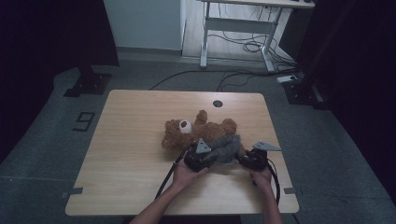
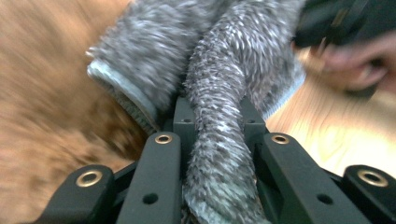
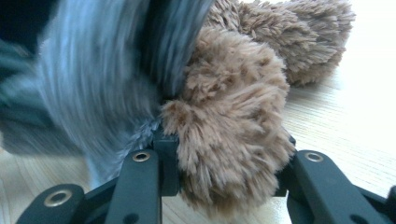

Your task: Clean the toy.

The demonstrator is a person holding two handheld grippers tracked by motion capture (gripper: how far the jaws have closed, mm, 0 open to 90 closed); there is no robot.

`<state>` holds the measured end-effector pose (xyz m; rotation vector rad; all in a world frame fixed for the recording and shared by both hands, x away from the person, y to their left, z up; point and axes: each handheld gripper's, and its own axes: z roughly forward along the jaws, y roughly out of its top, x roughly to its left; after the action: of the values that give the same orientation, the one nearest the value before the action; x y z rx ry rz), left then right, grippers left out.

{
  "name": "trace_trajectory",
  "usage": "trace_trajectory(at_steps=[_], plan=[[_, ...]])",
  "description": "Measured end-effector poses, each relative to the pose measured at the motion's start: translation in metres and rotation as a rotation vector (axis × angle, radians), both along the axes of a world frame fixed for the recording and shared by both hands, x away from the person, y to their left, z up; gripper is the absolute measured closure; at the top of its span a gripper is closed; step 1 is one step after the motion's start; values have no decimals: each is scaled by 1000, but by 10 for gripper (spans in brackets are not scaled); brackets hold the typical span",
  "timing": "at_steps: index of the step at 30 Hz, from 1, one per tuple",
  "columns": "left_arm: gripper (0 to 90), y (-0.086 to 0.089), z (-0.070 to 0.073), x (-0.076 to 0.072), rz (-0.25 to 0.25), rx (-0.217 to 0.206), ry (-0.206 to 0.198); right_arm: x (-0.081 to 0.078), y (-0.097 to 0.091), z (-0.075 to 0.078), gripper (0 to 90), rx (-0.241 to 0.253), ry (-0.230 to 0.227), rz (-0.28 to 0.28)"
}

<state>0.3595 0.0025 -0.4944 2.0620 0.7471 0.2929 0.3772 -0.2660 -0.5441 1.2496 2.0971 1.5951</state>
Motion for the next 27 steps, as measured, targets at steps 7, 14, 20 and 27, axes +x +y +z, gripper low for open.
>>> trace_trajectory(at_steps=[7, 14, 20, 27], plan=[[753, 3, 42, 11, 30, -40, -91, -1, 0, 0, 592, 1, 0, 3], [754, -20, 43, 28, 15, -36, -57, 0, 0, 0, 592, 4, 0, 4], [755, -51, 18, 24, -48, 9, -14, 0, 0, -1, 593, -2, 12, 5], [757, -49, 6, 16, -70, 30, 20, 0, -1, -3, 594, -11, 23, 16]])
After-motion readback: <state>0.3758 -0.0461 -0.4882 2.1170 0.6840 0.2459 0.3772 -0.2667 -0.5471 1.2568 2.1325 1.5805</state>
